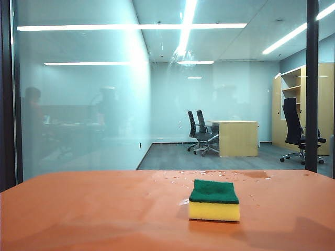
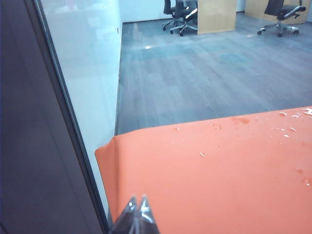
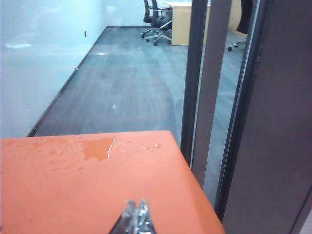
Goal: Pick up the sponge from the table, wipe the water off the glass, and finally place the sponge back on the table.
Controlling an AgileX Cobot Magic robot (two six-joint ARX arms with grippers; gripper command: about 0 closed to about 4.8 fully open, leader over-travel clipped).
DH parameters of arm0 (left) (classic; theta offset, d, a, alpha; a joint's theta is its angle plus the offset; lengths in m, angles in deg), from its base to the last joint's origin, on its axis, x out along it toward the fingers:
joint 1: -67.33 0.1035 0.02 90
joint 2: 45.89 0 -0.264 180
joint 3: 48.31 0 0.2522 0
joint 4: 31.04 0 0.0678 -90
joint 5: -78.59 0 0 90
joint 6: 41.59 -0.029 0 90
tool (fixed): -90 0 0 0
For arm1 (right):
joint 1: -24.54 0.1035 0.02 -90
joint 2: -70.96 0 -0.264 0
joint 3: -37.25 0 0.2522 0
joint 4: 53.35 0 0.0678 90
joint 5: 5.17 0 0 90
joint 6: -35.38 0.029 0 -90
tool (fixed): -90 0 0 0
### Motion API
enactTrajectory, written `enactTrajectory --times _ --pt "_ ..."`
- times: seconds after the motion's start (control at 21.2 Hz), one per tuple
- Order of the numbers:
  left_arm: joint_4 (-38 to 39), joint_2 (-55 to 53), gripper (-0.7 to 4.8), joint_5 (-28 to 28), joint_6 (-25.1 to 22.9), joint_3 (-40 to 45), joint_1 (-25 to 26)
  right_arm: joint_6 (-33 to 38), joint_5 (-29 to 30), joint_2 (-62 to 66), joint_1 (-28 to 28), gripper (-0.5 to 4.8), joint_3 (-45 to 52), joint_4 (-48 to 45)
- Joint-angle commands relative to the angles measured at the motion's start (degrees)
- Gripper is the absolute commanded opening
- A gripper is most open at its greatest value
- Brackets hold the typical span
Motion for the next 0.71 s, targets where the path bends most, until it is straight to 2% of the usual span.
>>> enactTrajectory --times 0.05,0.42,0.71 --pt "-1.18 -0.07 -0.06 -0.15 -0.90 -0.04 0.00 -0.17 5.60 0.11 -3.17 -0.07 0.07 -1.42" --pt "-1.14 -0.07 -0.06 -1.27 -1.51 1.09 0.02 -0.37 6.73 0.11 -4.37 -0.07 1.38 0.55" --pt "-1.16 -0.07 -0.06 -1.20 -1.73 1.09 0.02 -0.66 6.75 0.11 -4.37 -0.07 3.13 -2.14"
